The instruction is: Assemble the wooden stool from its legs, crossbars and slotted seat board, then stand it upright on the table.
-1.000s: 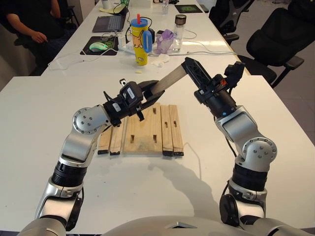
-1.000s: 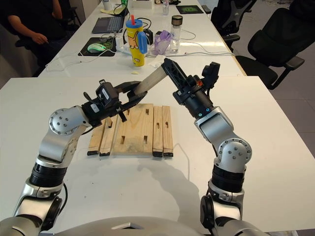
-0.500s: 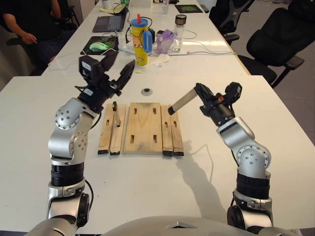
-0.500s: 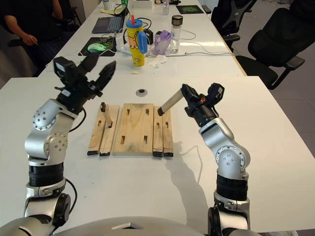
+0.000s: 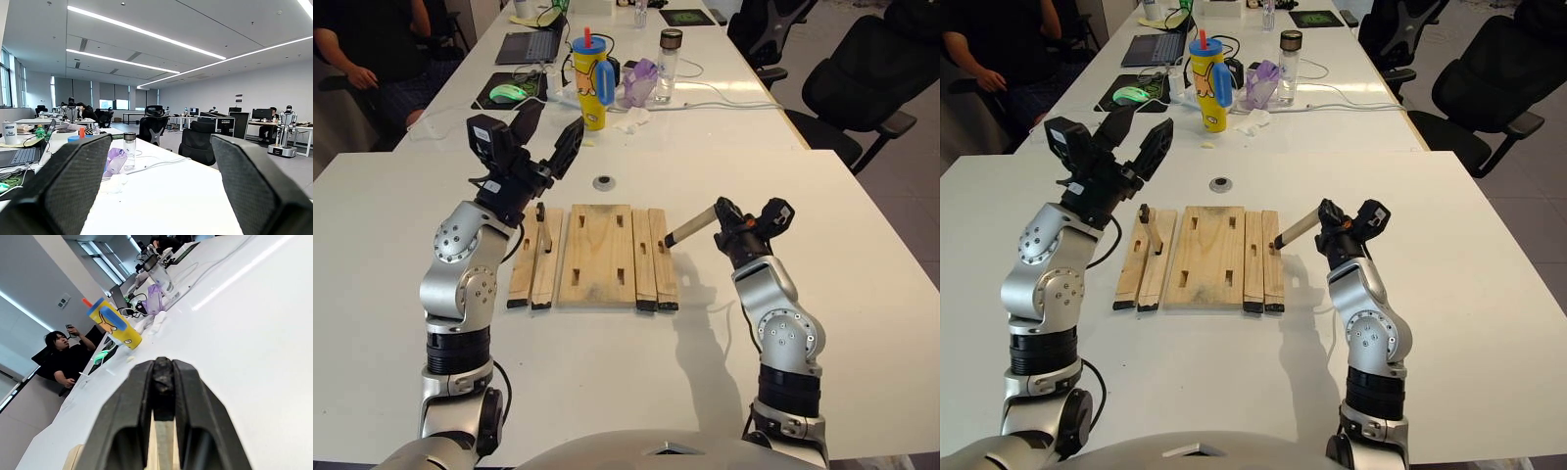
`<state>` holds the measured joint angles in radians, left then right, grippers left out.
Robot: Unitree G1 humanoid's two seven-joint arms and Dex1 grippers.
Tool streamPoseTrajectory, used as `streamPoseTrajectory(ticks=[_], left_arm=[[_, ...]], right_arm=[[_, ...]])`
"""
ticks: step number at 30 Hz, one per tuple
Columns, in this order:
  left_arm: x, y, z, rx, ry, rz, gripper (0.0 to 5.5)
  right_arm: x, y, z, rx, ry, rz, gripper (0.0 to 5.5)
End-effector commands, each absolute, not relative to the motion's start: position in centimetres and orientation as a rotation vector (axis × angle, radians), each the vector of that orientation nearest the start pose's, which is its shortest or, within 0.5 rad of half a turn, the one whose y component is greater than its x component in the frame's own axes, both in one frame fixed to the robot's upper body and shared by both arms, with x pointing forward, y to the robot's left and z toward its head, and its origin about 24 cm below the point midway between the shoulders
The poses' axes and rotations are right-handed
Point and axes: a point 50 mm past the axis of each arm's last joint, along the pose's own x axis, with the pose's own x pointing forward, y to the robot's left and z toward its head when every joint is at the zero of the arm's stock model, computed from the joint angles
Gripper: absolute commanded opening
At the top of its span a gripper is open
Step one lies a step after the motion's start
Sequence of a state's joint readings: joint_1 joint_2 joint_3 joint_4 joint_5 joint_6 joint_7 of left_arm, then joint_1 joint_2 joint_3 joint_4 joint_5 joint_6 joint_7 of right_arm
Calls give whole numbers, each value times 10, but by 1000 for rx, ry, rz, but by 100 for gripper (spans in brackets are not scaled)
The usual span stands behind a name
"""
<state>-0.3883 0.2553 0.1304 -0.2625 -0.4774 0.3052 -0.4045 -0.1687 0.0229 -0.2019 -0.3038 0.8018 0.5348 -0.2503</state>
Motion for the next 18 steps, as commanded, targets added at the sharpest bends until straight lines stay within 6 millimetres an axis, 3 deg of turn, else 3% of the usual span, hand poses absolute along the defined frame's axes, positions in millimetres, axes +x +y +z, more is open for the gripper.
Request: streamPoseTrajectory(ticks=[1, 12, 18], left_arm=[[291, 158, 192, -110, -384, -541, 374], [291, 156, 189, -108, -372, -543, 374], [290, 154, 191, -111, -382, -524, 374]], right_arm=[[274, -153, 108, 763, 97, 3, 44], [277, -148, 97, 734, 128, 0, 44], [280, -144, 97, 553, 166, 4, 44]])
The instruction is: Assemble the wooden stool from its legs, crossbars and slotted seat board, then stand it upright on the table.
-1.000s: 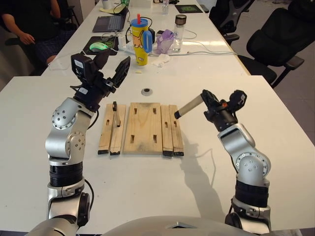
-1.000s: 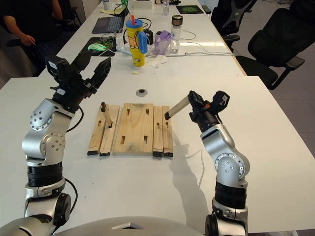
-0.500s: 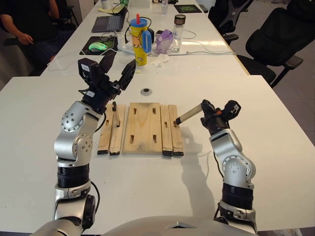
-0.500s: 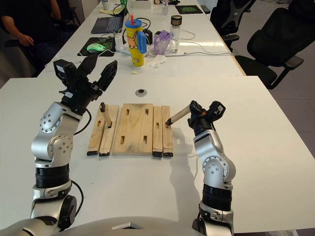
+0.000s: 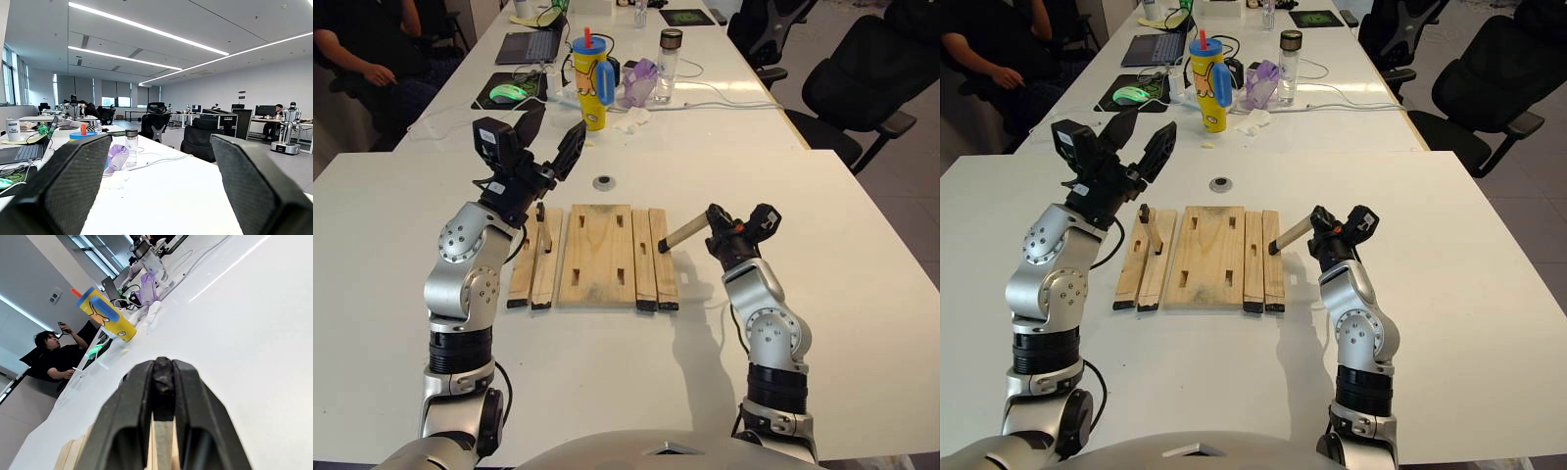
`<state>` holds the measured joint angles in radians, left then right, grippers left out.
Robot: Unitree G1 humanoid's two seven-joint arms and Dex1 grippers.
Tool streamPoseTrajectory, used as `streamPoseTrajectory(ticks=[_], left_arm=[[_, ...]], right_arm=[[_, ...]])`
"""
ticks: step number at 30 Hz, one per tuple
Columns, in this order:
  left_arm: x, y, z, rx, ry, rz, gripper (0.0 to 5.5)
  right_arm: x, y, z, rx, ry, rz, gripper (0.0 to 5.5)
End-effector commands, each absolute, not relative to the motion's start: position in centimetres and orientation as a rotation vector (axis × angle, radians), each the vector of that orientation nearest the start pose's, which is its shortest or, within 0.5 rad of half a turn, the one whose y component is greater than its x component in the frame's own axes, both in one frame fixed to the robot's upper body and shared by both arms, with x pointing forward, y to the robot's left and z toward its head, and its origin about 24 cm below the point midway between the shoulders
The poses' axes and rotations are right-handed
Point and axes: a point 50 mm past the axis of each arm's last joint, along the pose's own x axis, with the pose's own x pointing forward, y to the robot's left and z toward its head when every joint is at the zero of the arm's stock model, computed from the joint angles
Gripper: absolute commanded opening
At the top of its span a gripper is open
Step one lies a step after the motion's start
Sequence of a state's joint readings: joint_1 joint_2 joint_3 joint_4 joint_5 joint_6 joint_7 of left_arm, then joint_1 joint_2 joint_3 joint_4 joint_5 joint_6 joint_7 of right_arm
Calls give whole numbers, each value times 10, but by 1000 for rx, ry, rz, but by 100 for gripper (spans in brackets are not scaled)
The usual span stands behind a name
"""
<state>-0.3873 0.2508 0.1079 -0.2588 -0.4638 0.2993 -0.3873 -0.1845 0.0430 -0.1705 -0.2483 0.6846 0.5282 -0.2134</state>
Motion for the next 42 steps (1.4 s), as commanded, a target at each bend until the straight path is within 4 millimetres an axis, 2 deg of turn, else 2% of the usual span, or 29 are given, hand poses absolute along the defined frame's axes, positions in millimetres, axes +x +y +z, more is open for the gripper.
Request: streamPoseTrajectory(ticks=[1, 10, 16, 19, 24, 28, 34, 37, 38, 42], left_arm=[[290, 154, 192, -112, -385, -515, 374], [290, 155, 190, -128, -401, -417, 374], [290, 151, 192, -128, -419, -392, 374], [289, 148, 191, -118, -424, -389, 374], [288, 150, 190, -111, -427, -368, 374], [287, 150, 188, -111, -422, -357, 374], [287, 150, 186, -107, -415, -349, 374], [287, 151, 186, -106, -416, -345, 374], [287, 151, 186, -105, -416, -343, 374], [287, 153, 185, -103, -417, -336, 374]], right_arm=[[280, -144, 95, 535, 178, -8, 44], [278, -151, 88, 309, 237, -67, 44], [277, -131, 77, 77, 269, 37, 44], [273, -128, 65, -18, 267, 94, 44], [262, -141, 47, -51, 291, 124, 44], [262, -142, 41, -59, 304, 146, 44], [268, -138, 50, -44, 238, 187, 44], [270, -139, 65, -26, 150, 205, 44], [271, -139, 74, -9, 104, 214, 81], [276, -137, 106, 8, -44, 239, 139]])
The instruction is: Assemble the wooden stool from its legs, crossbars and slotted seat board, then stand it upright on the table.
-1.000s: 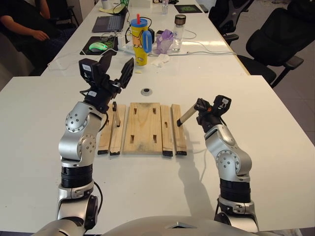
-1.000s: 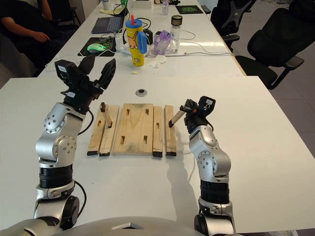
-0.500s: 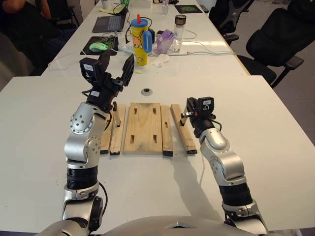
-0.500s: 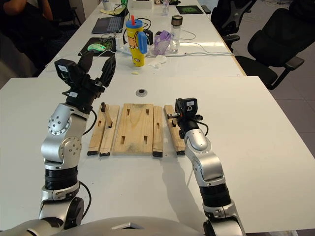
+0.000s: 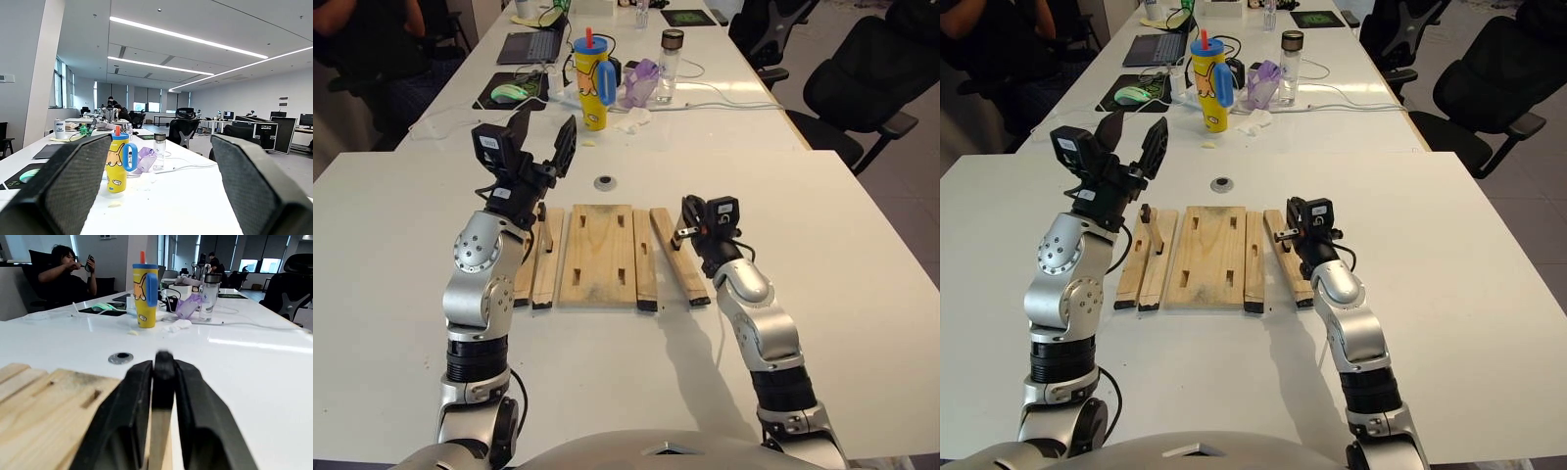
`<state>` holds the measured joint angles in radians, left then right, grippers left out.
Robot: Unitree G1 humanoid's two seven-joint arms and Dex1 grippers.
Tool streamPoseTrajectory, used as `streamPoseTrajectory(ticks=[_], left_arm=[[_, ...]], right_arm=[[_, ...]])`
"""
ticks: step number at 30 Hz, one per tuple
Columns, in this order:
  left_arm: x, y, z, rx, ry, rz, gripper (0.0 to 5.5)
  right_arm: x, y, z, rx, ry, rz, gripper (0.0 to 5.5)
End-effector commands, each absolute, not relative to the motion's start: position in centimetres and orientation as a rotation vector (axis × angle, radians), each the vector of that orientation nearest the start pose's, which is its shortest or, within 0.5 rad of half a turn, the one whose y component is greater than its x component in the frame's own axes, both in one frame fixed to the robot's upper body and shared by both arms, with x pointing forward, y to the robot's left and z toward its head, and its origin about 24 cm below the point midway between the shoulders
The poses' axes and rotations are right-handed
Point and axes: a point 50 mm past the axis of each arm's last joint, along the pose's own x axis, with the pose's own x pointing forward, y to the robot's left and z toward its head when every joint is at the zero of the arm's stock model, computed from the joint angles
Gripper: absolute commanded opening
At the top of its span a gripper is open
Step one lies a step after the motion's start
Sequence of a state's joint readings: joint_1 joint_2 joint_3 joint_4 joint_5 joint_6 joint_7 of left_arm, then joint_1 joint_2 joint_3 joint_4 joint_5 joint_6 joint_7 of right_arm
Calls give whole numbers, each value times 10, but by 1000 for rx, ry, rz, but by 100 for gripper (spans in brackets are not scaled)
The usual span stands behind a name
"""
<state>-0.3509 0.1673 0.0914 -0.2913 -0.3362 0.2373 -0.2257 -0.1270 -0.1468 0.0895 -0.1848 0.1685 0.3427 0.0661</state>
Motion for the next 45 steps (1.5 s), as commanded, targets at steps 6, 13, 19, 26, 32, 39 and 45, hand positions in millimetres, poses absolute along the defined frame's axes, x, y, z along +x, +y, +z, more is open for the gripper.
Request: streamPoseTrajectory(ticks=[6, 13, 19, 26, 32, 39, 45], left_arm=[[288, 152, 185, -102, -419, -341, 374], [291, 148, 183, -100, -416, -356, 374], [294, 146, 184, -101, -422, -365, 374], [291, 144, 194, -87, -456, -377, 374], [259, 165, 238, 100, -716, -224, 374], [224, 210, 183, 236, -438, 19, 374], [211, 199, 123, 129, -120, -116, 374]], right_arm=[[293, -137, 178, 35, -276, 296, 158], [326, -132, 226, 42, -355, 336, 90], [334, -117, 201, 41, -271, 371, 38], [317, -127, 41, 18, 402, 273, 38], [330, -129, 103, 36, 50, 267, 38], [313, -141, 184, -26, -394, 166, 38], [303, -152, 211, -77, -471, 99, 38]])
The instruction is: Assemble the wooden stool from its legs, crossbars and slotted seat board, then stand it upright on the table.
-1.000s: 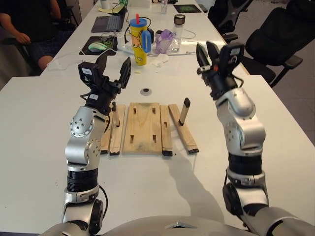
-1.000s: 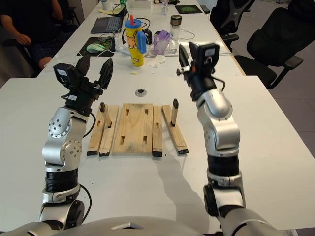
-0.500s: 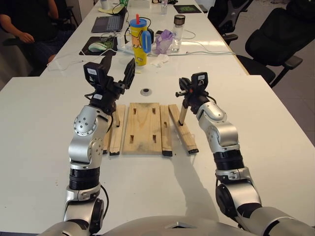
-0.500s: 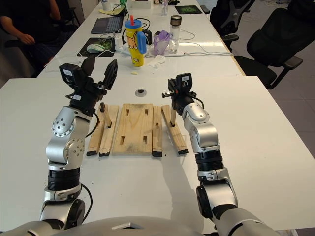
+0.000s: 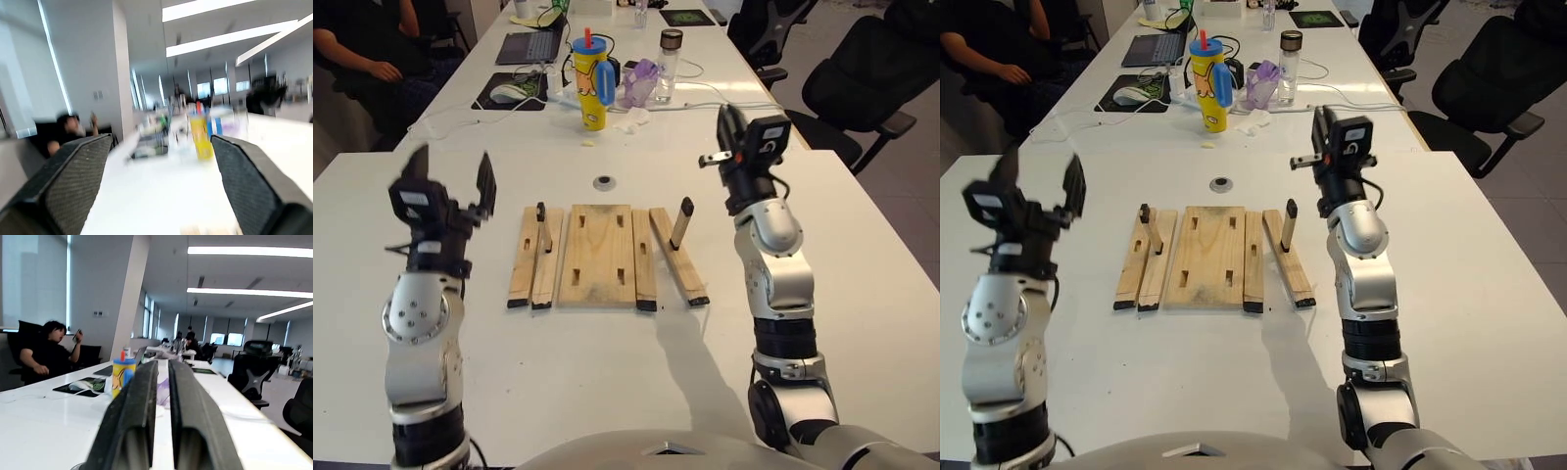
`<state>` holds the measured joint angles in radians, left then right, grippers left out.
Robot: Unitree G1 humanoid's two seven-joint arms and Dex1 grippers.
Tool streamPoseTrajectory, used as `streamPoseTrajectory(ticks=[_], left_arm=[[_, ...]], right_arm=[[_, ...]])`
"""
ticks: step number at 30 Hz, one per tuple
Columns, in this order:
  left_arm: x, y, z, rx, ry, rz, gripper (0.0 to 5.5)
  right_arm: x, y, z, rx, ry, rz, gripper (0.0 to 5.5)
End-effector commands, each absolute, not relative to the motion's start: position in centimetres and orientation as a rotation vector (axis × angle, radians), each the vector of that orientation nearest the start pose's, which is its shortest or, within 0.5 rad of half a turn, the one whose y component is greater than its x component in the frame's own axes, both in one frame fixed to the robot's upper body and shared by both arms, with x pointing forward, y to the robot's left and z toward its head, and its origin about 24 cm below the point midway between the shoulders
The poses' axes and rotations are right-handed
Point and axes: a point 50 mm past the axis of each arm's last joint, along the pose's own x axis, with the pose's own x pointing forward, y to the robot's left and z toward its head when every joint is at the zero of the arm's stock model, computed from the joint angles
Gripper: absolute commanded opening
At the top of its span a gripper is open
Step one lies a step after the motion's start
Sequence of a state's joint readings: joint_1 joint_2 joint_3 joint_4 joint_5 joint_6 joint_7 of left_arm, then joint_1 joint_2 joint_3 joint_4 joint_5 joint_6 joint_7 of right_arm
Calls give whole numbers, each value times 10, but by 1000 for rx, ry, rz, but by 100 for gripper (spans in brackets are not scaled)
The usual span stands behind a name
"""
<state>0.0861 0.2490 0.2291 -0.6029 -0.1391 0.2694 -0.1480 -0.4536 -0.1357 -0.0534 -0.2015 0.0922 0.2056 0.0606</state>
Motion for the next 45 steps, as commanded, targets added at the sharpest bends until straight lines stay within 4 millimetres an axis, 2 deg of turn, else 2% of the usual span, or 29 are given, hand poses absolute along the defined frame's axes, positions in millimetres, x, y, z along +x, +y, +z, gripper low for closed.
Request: streamPoseTrajectory(ticks=[1, 4, 8, 13, 18, 27, 29, 31, 34, 36, 38, 41, 45], left_arm=[[211, 192, 117, 121, -91, -156, 374], [214, 179, 109, 116, -55, -201, 374], [235, 176, 104, 155, -27, -166, 374], [258, 175, 91, 192, 36, -125, 301], [265, 169, 85, 180, 63, -115, 226], [271, 167, 101, 149, 17, -109, 75], [273, 166, 110, 133, -22, -107, 45], [276, 167, 128, 119, -98, -105, 43], [282, 169, 174, 83, -262, -132, 43], [285, 166, 208, 32, -379, -219, 43], [286, 161, 229, -29, -439, -349, 43], [291, 163, 243, -33, -439, -540, 43], [297, 173, 250, -262, -360, -808, 43]], right_arm=[[303, -155, 214, -74, -473, 95, 38], [306, -165, 210, -59, -436, 72, 38], [307, -172, 199, -56, -377, 54, 38], [310, -163, 188, -2, -318, 106, 37], [315, -161, 173, 21, -249, 125, 37], [315, -162, 166, 34, -224, 122, 37], [315, -162, 166, 35, -221, 117, 37], [315, -163, 167, 26, -225, 112, 37], [315, -163, 169, 15, -238, 138, 37], [315, -159, 170, 36, -229, 246, 37], [311, -151, 171, 175, -187, 427, 63], [302, -149, 176, 363, -109, 683, 107], [282, -157, 192, 545, -69, 937, 168]])
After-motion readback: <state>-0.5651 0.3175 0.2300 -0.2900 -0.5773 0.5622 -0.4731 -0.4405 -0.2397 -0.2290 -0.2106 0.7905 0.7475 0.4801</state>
